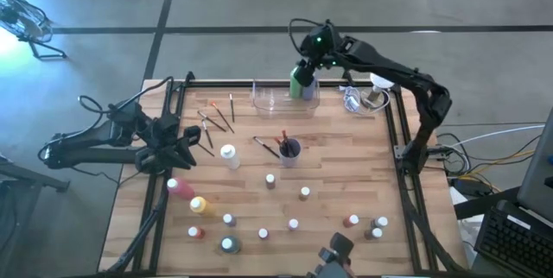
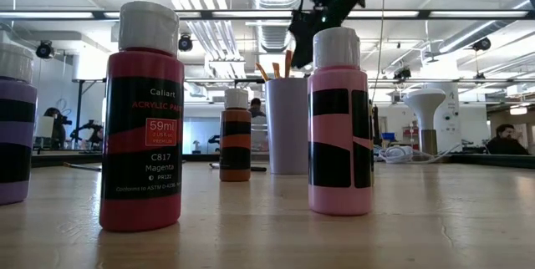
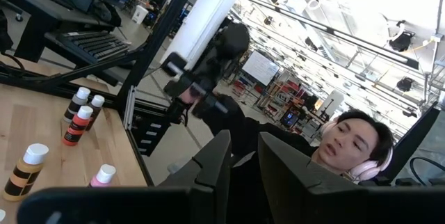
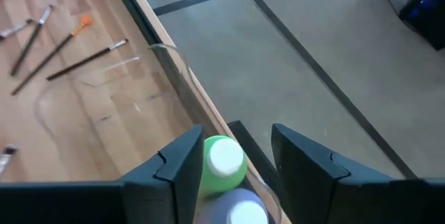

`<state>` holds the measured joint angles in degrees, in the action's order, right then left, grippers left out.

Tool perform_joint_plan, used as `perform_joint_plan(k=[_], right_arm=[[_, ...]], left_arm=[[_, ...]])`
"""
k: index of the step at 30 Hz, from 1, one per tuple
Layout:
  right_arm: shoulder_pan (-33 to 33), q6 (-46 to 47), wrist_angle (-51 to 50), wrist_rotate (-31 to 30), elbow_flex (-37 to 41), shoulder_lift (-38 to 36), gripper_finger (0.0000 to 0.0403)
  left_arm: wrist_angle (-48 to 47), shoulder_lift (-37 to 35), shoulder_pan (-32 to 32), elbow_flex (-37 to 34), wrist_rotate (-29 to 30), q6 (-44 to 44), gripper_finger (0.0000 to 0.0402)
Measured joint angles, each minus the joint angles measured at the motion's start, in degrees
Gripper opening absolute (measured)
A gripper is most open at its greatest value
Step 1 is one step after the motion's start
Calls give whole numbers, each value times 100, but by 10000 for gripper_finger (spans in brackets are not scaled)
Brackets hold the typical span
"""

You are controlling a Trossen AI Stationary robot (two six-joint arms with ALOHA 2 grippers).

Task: Pick & Place Paint Supplies
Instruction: Put the gold paint brush into the purple cup

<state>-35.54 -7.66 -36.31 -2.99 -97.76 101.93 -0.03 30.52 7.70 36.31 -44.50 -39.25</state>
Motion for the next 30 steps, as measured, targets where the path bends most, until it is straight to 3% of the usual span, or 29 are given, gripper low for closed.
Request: perform_joint_plan(k=[8,19,30], right_arm=[[254,163,-1018,8,-489,-470,127],[1113,22,-1238,20,-361,-1410,67],[1815,155,-1286,49,496,-2905,19]], left_arm=[[0,0,1,0,-1,-1,81],[0,0,0,0,1,0,81],[0,-1,2,0,0,0,81]])
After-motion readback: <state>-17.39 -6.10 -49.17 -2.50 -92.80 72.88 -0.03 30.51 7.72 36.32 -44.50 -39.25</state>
